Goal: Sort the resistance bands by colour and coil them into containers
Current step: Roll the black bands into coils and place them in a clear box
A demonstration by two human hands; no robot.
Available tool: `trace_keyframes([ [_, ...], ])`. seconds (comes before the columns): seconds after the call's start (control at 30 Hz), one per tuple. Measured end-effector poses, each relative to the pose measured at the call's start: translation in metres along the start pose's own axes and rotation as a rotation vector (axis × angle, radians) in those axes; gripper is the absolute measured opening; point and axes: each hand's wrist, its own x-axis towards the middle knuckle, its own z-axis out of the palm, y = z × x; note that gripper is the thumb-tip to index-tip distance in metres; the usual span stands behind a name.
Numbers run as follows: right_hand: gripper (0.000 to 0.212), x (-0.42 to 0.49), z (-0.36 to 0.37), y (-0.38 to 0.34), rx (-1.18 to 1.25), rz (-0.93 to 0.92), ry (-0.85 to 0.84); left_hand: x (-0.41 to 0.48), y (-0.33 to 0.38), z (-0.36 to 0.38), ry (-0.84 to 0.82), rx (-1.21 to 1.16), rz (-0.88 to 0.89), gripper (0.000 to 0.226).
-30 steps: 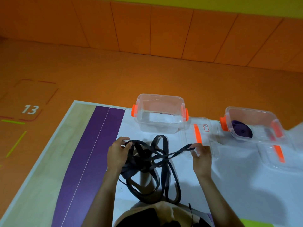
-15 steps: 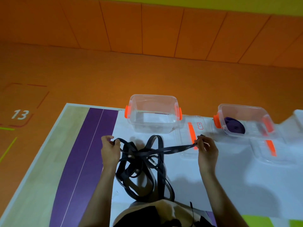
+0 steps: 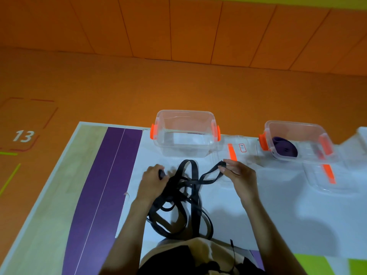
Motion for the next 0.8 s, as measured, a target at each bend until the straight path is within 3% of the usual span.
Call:
trace_keyframes([
  [0.07, 0.018, 0.0, 0.003, -0.006, -0.012, 0.004, -0.017, -0.004, 0.026, 0.006, -0.084, -0.22, 0.146, 0.036],
  [0.23, 0.011, -0.004, 0.01, -0.035, -0.035, -0.084, -0.049, -0.015, 0.085, 0.023, -0.28, -0.279, 0.449, 0.065],
  [0.4, 0.01, -0.01, 0.014, -0.059, 0.058, -0.097, -0.104, -0.023, 0.106, 0.039, -0.012, -0.485, 0.523, 0.034],
  [0.6, 0.009, -0.012, 0.014, -0.07, 0.13, -0.056, -0.146, -0.023, 0.101, 0.039, 0.125, -0.473, 0.589, 0.023],
  [0.73, 0.005, -0.013, 0.014, -0.075, 0.207, 0.029, -0.122, -0.03, 0.099, 0.038, 0.147, -0.541, 0.574, 0.036],
  [0.8, 0.005, -0.014, 0.013, -0.08, 0.283, 0.062, -0.115, -0.033, 0.101, 0.035, 0.179, -0.567, 0.598, 0.032],
])
